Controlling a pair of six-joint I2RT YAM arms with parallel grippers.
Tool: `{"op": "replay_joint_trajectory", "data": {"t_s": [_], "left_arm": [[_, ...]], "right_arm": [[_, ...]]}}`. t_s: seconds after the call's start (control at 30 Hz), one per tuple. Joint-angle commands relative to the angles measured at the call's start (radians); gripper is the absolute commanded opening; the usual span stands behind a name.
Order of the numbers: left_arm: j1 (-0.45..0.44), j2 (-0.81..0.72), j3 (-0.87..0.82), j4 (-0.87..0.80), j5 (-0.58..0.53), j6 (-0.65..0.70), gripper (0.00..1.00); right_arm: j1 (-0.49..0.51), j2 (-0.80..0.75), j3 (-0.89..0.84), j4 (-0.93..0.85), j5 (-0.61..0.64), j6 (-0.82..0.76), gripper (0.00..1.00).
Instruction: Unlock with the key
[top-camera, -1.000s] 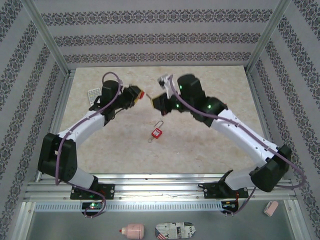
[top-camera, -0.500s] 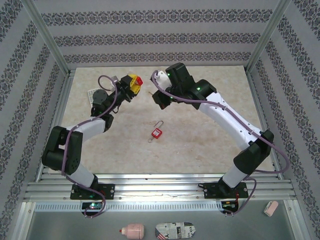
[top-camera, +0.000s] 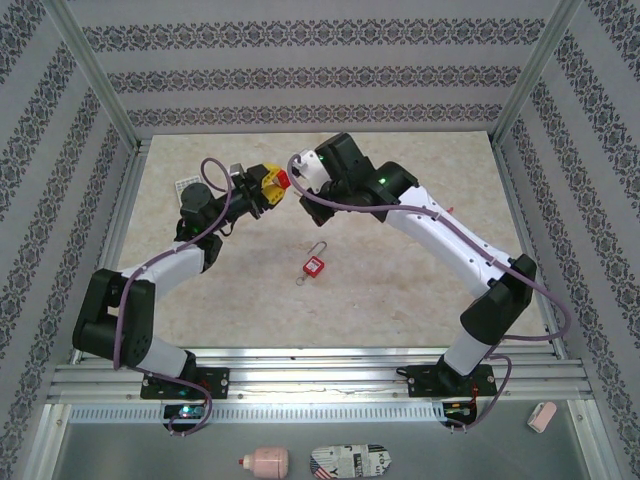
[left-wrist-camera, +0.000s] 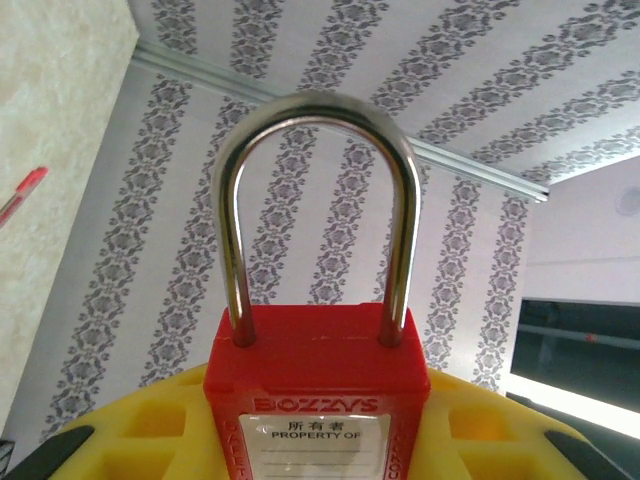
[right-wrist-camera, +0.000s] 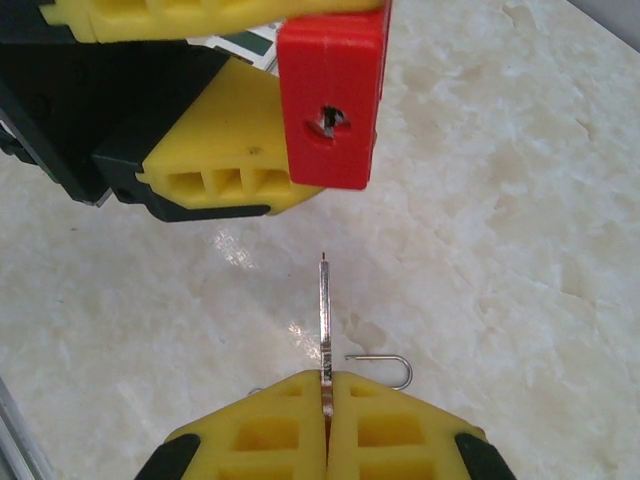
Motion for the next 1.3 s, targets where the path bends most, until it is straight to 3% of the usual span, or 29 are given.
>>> {"op": "replay_joint_trajectory", "data": {"t_s": [0.0,1.27], "left_arm": [[-0.003,-0.035,-0.01,-0.078,0.05,0.051,0.0],[-0.004,-0.036,0.005,-0.181,0.106,0.132,0.0]], "right_arm": [[0.012,0.012,0.013,-0.001,0.017,0.004,0.0],[0.03,0.084,0.038,0.011,0.01,0.023,0.0]]}}
